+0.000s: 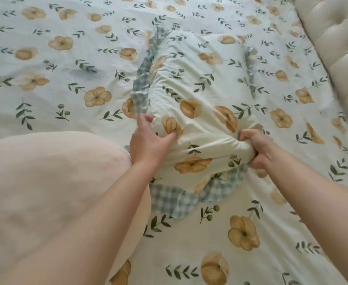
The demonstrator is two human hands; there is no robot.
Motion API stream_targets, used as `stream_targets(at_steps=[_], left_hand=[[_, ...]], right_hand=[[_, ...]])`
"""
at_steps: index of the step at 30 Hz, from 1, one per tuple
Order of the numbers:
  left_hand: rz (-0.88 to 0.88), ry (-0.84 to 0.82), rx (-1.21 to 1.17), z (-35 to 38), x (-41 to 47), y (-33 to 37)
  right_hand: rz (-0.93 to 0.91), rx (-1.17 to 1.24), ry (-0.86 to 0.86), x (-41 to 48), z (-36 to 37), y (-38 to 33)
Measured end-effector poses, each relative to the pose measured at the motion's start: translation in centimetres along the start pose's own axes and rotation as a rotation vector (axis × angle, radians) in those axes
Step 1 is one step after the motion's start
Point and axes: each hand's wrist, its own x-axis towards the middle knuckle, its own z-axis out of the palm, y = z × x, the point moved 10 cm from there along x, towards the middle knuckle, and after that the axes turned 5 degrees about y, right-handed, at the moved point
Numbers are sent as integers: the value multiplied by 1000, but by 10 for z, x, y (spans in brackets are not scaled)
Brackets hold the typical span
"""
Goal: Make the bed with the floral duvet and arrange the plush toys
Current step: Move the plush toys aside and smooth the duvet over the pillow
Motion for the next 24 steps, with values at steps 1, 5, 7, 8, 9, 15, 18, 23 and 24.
stream_targets(at_steps=[1,5,7,8,9,15,18,23,24], left_hand=[[-13,-46,-2,8,-12,2],[-36,-182,-6,38,-63,17],[-34,-245,8,55,-94,26],[-40,-275,25,64,-112,27],[-56,-304,38,71,-130,24],[-131,-389,123,99,-238,14],[-62,-478,140,122,-278,33],[-204,-352,17,142,-306,31],[-273,-266,-33,139,-304,25]], right_hand=[[-28,-8,18,-1,-14,-6],[-110,18,57,-2,-75,-11],[-114,-9,89,-1,-113,0],[-109,-32,103,0,-131,11],[-99,-53,101,2,-145,25],[36,-81,33,-21,-214,108],[45,-31,55,-16,-264,124],[31,-104,88,-8,-320,134],[10,-177,87,-7,-321,131]])
